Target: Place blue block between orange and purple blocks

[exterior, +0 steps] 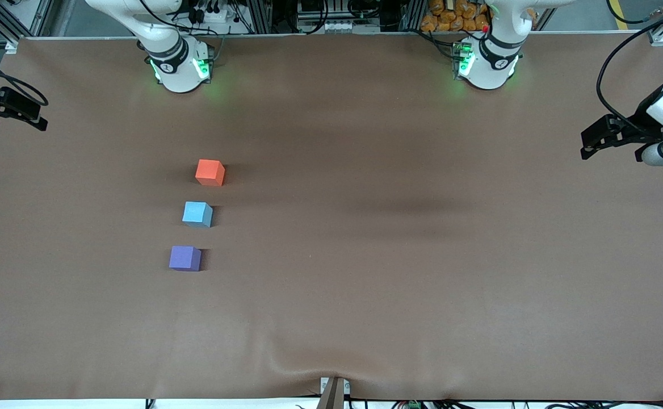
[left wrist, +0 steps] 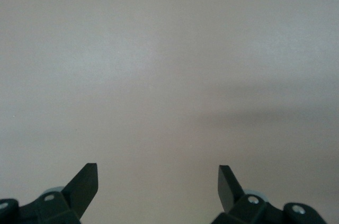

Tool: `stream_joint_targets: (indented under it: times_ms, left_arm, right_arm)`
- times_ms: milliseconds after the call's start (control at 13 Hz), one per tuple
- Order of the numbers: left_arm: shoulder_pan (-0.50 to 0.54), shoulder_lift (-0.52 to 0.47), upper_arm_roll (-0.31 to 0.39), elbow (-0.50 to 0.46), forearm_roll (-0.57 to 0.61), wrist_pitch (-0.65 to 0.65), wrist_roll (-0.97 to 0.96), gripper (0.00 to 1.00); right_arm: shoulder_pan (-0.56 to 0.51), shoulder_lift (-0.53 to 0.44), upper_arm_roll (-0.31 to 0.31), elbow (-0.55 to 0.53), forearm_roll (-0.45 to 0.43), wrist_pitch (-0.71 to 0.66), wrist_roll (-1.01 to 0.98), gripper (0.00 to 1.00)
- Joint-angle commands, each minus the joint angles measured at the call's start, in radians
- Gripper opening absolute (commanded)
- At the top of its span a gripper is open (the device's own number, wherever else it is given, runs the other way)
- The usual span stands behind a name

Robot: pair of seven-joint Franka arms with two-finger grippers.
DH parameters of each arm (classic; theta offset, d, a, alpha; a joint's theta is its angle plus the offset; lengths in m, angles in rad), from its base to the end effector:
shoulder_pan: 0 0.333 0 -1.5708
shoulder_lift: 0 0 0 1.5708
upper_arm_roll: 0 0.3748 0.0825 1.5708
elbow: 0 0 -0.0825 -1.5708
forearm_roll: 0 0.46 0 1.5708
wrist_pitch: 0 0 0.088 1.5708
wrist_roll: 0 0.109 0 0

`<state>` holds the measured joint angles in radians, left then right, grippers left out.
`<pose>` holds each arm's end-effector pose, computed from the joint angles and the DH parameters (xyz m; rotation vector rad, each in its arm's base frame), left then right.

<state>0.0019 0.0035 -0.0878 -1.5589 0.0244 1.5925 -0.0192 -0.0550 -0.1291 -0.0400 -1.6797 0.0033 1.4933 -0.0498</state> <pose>0.6322 -0.0517 0.6876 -3.1170 0.1042 -0.0489 0.5707 -0.0557 0.6932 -3.1270 0.0697 0.0886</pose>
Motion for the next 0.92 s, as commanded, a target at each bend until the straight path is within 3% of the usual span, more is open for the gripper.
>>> stream_joint_targets:
  times_ms: [0,846]
  left_arm:
    - [0.009,0.001,-0.003,0.014,-0.001,-0.016,0.022,1.00]
    - [0.006,0.000,-0.004,0.014,-0.001,-0.016,0.018,1.00]
  right_arm:
    - [-0.020,0.014,0.015,0.032,-0.016,-0.015,0.008,1.00]
    - [-0.014,0.022,0.020,0.028,-0.005,-0.016,0.010,1.00]
